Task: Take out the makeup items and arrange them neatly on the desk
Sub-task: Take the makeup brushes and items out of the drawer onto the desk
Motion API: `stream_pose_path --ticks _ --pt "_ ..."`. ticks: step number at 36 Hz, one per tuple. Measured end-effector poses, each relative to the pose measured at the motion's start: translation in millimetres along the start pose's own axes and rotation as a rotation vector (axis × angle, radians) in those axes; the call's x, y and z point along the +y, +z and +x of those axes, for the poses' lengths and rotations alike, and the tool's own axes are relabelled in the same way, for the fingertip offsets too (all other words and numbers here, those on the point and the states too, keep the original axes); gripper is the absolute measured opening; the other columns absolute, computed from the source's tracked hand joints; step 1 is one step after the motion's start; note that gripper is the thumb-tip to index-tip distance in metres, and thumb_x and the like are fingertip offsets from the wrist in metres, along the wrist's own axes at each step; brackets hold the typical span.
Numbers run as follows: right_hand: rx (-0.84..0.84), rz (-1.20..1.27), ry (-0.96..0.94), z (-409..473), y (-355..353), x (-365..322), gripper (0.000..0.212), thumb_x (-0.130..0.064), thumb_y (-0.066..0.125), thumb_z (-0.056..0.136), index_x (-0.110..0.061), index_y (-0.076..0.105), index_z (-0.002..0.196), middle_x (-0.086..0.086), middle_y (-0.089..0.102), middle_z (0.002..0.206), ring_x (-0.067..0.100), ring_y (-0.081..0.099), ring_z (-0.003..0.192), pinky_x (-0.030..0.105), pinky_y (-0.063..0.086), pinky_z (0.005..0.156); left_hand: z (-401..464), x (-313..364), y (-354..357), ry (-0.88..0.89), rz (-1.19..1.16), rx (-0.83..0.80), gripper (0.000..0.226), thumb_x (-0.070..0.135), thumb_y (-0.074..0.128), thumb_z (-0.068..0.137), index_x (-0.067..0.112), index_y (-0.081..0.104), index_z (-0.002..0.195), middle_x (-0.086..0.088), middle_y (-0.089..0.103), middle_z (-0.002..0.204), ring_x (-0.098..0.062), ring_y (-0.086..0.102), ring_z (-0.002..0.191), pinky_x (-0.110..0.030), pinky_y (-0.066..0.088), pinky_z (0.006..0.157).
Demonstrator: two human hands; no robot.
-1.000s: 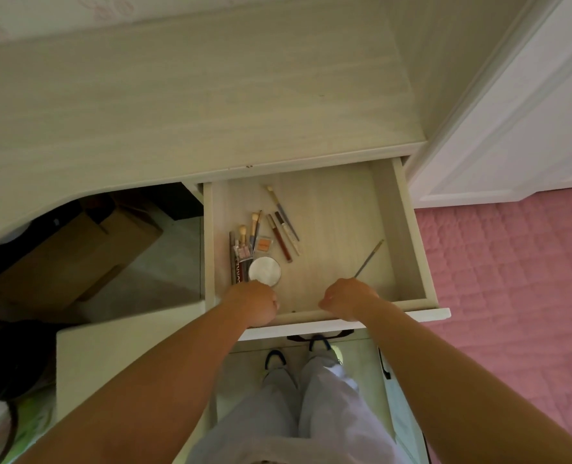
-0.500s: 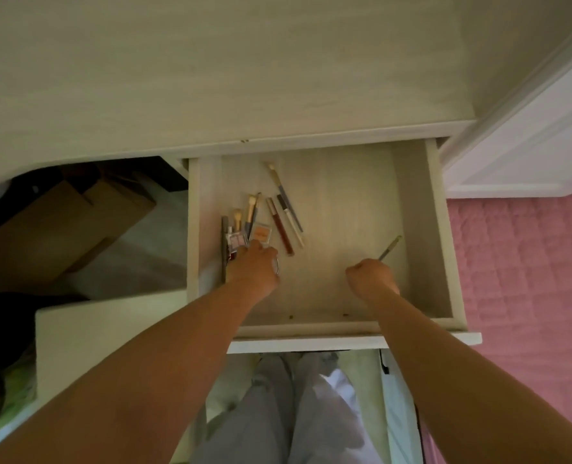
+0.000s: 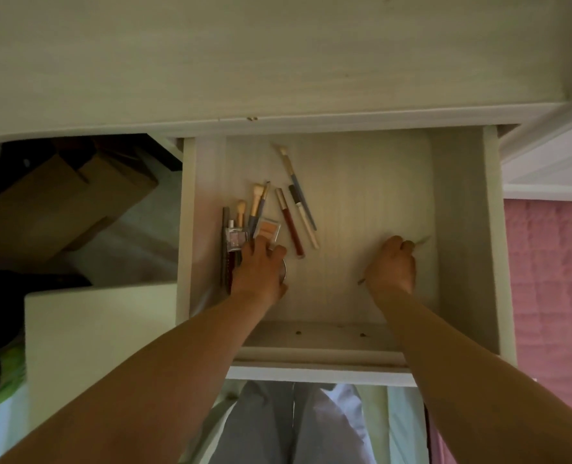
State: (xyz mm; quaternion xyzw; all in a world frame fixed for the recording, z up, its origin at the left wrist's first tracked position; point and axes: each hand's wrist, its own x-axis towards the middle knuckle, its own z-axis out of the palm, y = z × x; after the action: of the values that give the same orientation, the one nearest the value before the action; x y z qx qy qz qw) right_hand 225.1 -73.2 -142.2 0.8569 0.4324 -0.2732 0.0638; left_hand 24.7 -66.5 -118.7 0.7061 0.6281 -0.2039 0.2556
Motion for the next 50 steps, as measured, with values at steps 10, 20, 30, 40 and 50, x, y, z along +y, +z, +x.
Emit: stream_pose_path --ticks 10,20,30,40,50 --pt "0.088 0.072 -0.149 3.8 4.2 -13.2 0.035 0.010 0.040 0.087 0.002 0.043 0.121 0.021 0.042 0.124 0.036 0.048 0.107 0.039 0.043 0.085 8.8 -14.4 -7.5 0.035 -0.022 -0.063 0.069 0.036 0.072 0.073 0.028 0.037 0.132 -0.005 0.023 0.140 -0.034 0.023 0.128 -0.039 0.050 0.087" --pt "-0.003 0.111 -0.270 12.5 2.4 -90.0 0.034 -0.018 0.041 0.096 0.002 0.044 0.124 0.017 0.042 0.130 0.034 0.059 0.101 0.033 0.045 0.070 21.3 -11.8 -27.3 -0.078 -0.363 0.062 0.063 0.038 0.070 0.071 0.028 0.042 0.127 -0.006 0.033 0.134 -0.032 0.036 0.124 -0.037 0.045 0.092" --pt "-0.027 -0.030 -0.337 16.2 13.4 -128.0 0.044 -0.029 0.049 0.092 -0.002 0.039 0.125 0.014 0.040 0.125 0.030 0.055 0.104 0.033 0.038 0.067 28.0 -18.1 -28.1 -0.079 -0.315 0.077 0.066 0.037 0.073 0.069 0.030 0.044 0.128 -0.006 0.032 0.135 -0.031 0.030 0.126 -0.038 0.043 0.097" --pt "-0.152 -0.146 -0.257 3.2 4.8 -87.3 0.025 -0.022 0.049 0.090 -0.008 0.063 0.104 0.010 0.065 0.104 0.026 0.063 0.091 0.026 0.041 0.065 14.8 -22.5 -31.7 -0.072 -0.275 0.045 0.063 0.036 0.070 0.073 0.035 0.045 0.131 -0.002 0.032 0.137 -0.031 0.031 0.125 -0.037 0.040 0.096" --pt "-0.265 0.187 -0.203 -44.4 -35.2 -70.2 0.038 -0.037 0.043 0.096 -0.007 0.064 0.101 0.009 0.063 0.084 0.025 0.062 0.078 0.032 0.053 0.070 -9.3 -5.2 -78.8 -0.126 -0.286 0.152 0.050 0.046 0.061 0.079 0.036 0.047 0.126 -0.007 0.037 0.131 -0.032 0.039 0.119 -0.043 0.044 0.095"
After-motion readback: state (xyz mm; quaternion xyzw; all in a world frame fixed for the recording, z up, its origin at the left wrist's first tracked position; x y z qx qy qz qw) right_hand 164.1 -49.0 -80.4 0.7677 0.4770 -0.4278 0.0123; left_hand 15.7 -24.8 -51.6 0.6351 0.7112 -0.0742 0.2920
